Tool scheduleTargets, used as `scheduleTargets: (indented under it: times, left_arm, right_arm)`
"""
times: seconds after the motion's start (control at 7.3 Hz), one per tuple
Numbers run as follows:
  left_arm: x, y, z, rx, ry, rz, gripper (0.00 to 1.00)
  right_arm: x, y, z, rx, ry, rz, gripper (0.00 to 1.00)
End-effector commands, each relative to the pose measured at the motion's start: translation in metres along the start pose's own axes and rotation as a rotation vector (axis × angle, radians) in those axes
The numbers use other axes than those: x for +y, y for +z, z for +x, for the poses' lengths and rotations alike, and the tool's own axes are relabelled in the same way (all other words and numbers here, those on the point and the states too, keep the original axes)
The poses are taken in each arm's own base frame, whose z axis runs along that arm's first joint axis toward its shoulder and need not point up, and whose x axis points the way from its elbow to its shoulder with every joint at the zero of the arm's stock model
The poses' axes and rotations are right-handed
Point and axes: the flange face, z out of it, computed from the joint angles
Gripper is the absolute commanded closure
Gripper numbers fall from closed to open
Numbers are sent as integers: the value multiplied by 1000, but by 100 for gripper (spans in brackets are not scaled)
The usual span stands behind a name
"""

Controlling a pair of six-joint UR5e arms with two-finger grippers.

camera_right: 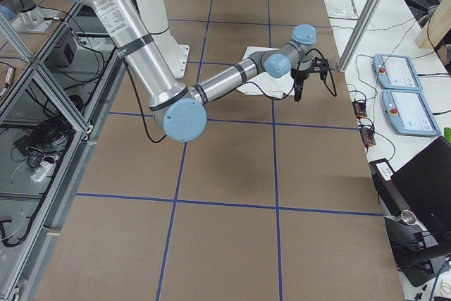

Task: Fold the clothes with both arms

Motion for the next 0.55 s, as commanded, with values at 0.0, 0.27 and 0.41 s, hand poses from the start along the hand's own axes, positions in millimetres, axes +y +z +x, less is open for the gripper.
scheduleTargets:
  times: [0.0, 0.27, 0.41]
  left_arm:
    - [2, -54, -116, -123, 276, 30, 1]
    - [-15, -100, -206, -267, 451, -4, 1]
    - [-22, -112, -228, -328, 504, -58, 1]
  right_arm:
    - [-10, -53, 160, 9, -130, 13, 0]
    - [24, -79, 229, 73, -241, -52, 0]
    - [35, -100, 263, 95, -298, -76, 0]
